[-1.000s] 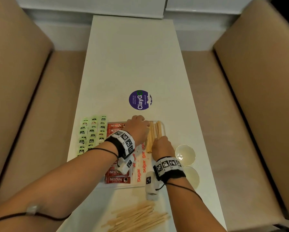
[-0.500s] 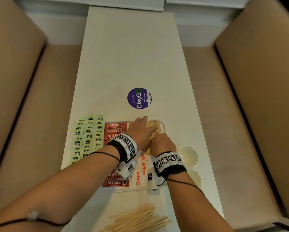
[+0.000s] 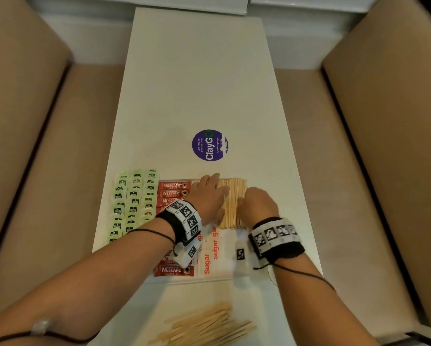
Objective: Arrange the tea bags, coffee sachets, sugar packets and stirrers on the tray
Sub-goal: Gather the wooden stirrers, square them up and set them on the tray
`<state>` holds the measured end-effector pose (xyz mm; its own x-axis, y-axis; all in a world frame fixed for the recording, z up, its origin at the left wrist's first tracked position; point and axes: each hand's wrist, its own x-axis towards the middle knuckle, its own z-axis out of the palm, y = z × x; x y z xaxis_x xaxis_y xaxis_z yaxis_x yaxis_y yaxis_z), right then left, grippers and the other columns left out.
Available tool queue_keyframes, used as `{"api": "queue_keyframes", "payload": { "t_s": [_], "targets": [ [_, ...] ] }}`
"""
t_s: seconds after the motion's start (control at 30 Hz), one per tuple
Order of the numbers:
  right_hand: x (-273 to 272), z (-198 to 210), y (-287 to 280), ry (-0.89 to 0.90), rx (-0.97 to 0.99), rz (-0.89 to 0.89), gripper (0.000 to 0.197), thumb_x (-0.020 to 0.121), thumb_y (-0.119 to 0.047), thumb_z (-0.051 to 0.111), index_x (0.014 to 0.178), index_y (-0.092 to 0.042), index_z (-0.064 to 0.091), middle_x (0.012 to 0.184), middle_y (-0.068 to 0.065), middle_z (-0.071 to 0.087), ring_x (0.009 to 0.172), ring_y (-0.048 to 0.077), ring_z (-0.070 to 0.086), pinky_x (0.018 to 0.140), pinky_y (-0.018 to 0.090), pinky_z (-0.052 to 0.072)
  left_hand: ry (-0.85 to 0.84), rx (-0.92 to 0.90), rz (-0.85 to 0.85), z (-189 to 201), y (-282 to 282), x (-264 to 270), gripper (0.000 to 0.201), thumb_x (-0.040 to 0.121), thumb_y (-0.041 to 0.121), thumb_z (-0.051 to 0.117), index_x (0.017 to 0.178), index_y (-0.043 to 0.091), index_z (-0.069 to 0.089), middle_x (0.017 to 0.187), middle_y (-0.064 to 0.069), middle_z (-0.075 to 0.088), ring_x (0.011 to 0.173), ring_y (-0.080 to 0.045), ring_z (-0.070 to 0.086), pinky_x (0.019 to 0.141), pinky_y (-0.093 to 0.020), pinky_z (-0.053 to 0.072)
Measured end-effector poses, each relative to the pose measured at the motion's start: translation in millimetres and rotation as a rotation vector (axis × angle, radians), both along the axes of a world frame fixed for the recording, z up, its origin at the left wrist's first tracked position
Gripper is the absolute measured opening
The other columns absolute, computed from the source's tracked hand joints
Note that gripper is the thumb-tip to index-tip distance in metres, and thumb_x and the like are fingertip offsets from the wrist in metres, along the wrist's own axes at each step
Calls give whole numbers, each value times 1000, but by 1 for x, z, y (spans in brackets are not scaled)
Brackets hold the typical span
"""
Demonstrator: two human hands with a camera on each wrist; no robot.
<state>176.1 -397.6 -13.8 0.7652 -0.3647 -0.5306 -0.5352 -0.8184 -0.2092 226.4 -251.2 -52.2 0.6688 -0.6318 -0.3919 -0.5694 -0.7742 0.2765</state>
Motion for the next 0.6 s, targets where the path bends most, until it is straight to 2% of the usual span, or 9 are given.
{"api": "queue_keyframes", "payload": {
  "t_s": [0.07, 0.17, 0.23, 0.33, 0.4, 0.43, 0.5, 0.53, 0.6],
  "targets": [
    [8, 12, -20, -53, 61, -11, 24, 102, -26, 50, 100, -10, 68, 99, 6, 70, 87, 23, 66, 78, 35, 54, 1, 8, 22, 3, 5, -1, 68, 90, 43, 64, 149, 23, 35, 166, -13, 9, 151, -36, 10, 120, -55, 20],
    [17, 28, -40, -133, 119, -35, 25, 103, -20, 51, 93, -7, 70, 94, 4, 71, 82, 21, 66, 74, 32, 54, 7, 17, 47, 2, 9, -4, 77, 86, 49, 67, 149, 19, 33, 166, -11, 9, 151, -34, 10, 121, -54, 19],
    [19, 26, -40, -95, 171, -56, 25, 101, -18, 54, 83, -9, 69, 85, 3, 69, 74, 20, 65, 70, 31, 56, 9, 20, 30, 0, 10, -9, 83, 84, 54, 69, 149, 19, 32, 165, -11, 10, 151, -34, 11, 120, -54, 20],
    [12, 14, -28, 20, 298, -116, 24, 96, -16, 58, 86, 2, 70, 87, 12, 74, 81, 28, 73, 79, 45, 63, -10, 39, -18, -5, 7, -17, 88, 81, 57, 71, 149, 18, 30, 164, -14, 9, 150, -36, 10, 118, -54, 23],
    [7, 6, -15, 8, 353, -107, 24, 96, -16, 56, 83, -1, 69, 84, 11, 71, 84, 30, 72, 86, 49, 61, -13, 36, -18, -9, 3, -19, 87, 81, 58, 70, 149, 20, 30, 164, -15, 7, 150, -38, 8, 118, -55, 23],
    [4, 4, -9, -6, 350, -80, 22, 98, -17, 54, 92, -4, 71, 93, 12, 71, 92, 29, 70, 93, 47, 58, -8, 29, -8, -11, 1, -20, 85, 82, 58, 69, 148, 21, 31, 165, -15, 6, 150, -38, 7, 118, -56, 22],
    [3, 2, -2, -30, 298, -53, 32, 103, -17, 48, 126, -3, 65, 127, 15, 66, 118, 29, 62, 102, 39, 48, 0, 20, 13, -12, -2, -19, 80, 86, 56, 66, 148, 22, 31, 166, -14, 2, 152, -38, 3, 119, -56, 19],
    [5, 2, -1, -36, 279, -54, 34, 104, -16, 46, 131, -1, 61, 134, 15, 63, 123, 30, 59, 103, 37, 46, -1, 19, 20, -12, -3, -17, 79, 88, 55, 65, 150, 21, 30, 167, -14, 0, 153, -38, 2, 120, -55, 18],
    [9, -2, 0, -36, 257, -45, 30, 104, -15, 45, 122, -1, 64, 127, 16, 65, 116, 31, 62, 96, 35, 48, 7, 18, 18, -12, -3, -15, 82, 91, 53, 62, 155, 18, 23, 167, -13, -4, 154, -36, -2, 122, -54, 14]
  ]
}}
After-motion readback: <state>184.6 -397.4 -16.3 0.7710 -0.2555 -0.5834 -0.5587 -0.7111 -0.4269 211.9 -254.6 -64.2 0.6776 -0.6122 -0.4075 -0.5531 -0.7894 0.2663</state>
